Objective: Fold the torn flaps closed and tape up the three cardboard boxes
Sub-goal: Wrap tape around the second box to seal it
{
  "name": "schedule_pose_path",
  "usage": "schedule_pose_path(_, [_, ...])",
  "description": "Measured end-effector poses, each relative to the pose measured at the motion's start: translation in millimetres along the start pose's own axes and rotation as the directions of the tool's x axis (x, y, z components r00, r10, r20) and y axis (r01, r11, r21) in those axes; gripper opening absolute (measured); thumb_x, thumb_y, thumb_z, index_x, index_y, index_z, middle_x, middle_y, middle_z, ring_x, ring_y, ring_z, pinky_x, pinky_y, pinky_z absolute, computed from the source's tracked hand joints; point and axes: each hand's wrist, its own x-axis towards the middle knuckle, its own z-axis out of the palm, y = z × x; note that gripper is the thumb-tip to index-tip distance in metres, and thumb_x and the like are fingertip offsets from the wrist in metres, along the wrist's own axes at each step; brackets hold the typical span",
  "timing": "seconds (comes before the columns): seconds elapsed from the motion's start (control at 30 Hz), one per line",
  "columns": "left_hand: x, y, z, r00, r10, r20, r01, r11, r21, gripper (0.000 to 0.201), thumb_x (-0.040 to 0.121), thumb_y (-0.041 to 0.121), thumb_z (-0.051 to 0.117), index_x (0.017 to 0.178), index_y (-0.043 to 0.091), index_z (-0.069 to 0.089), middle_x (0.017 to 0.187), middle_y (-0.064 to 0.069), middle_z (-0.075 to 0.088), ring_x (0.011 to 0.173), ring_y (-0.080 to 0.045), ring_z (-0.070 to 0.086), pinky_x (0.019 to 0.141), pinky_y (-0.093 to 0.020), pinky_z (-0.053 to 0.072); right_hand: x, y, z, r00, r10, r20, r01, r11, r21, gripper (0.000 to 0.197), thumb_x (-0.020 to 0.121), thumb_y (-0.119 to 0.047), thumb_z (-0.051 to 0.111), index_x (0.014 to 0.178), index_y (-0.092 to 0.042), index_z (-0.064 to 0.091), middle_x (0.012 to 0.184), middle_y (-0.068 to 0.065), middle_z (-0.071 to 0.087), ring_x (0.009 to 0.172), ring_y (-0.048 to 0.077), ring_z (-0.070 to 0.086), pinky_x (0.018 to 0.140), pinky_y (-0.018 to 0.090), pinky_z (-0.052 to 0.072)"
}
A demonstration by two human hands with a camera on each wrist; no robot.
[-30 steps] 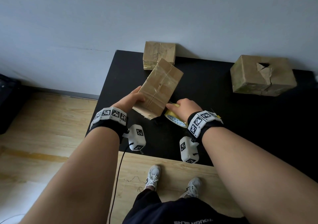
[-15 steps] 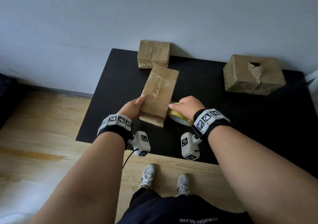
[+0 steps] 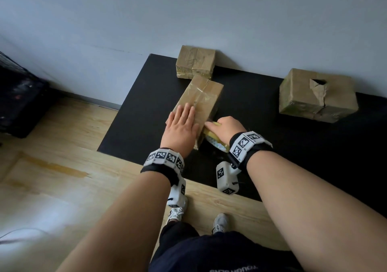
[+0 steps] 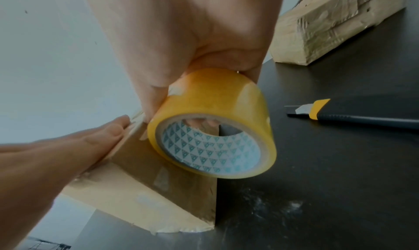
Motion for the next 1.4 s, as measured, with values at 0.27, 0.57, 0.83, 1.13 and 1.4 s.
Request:
schedule_pose_path(0.27, [2, -3, -3, 0.998, -0.012, 0.058, 0.013, 1.000, -0.024, 0.064, 0.102, 0.052, 0.018, 0.156, 0.026, -0.004, 0.162, 0.006, -0.013, 0.146, -0.011, -0.019, 0.117, -0.031, -0.015, 0, 1, 4, 1.000, -0.025, -0.012, 0.025, 1.000, 0.004, 0.047, 0.096, -0.057, 0.046, 0.078, -0.014, 0.053, 0.078, 0.004, 0.055, 0.076, 0.025, 0.057, 0.065, 0.031, 0.039])
schedule_pose_path(0.57, [1, -21, -9, 0.999, -0.024, -0.027, 0.021, 0.997, -0.078, 0.093, 0.077, 0.060, 0.062, 0.153, 0.043, 0.011, 0.163, -0.001, -0.007, 0.149, -0.028, -0.006, 0.121, -0.041, 0.001, -5, -6, 0, 0.999, -0.034, -0.009, 0.034, 0.999, 0.011, 0.047, 0.094, -0.055, 0.052, 0.079, -0.012, 0.059, 0.079, 0.006, 0.060, 0.074, 0.023, 0.060, 0.064, 0.031, 0.042])
schedule_pose_path(0.83, [16, -43, -42, 0.991, -0.118, 0.070, 0.137, 0.874, -0.465, 0.084, 0.072, 0.040, 0.077, 0.145, 0.044, 0.037, 0.162, 0.006, 0.015, 0.145, -0.018, 0.024, 0.113, -0.034, 0.027, -11, -45, -10, 0.984, -0.085, -0.154, 0.076, 0.995, -0.063, 0.049, 0.088, -0.059, 0.056, 0.069, -0.013, 0.057, 0.074, 0.004, 0.059, 0.076, 0.024, 0.060, 0.061, 0.030, 0.040])
schedule_pose_path(1.13, [29, -79, -58, 0.958, -0.159, 0.238, 0.283, 0.641, -0.714, 0.078, 0.071, 0.034, 0.079, 0.142, 0.041, 0.046, 0.152, 0.001, 0.037, 0.138, -0.018, 0.035, 0.101, -0.026, 0.030, -10, -72, -13, 0.955, -0.176, -0.241, 0.223, 0.957, 0.187, 0.048, 0.088, -0.052, 0.059, 0.060, -0.014, 0.049, 0.060, 0.004, 0.046, 0.061, 0.021, 0.049, 0.059, 0.034, 0.036])
schedule_pose_path(1.4, [32, -81, -61, 0.961, -0.160, 0.227, 0.274, 0.682, -0.678, 0.072, 0.071, 0.033, 0.076, 0.137, 0.044, 0.050, 0.139, 0.002, 0.048, 0.115, -0.014, 0.048, 0.091, -0.025, 0.037, -5, -61, -8, 0.986, -0.041, -0.163, 0.059, 0.992, 0.109, 0.049, 0.085, -0.058, 0.058, 0.062, -0.015, 0.058, 0.066, 0.001, 0.059, 0.066, 0.021, 0.061, 0.063, 0.033, 0.046])
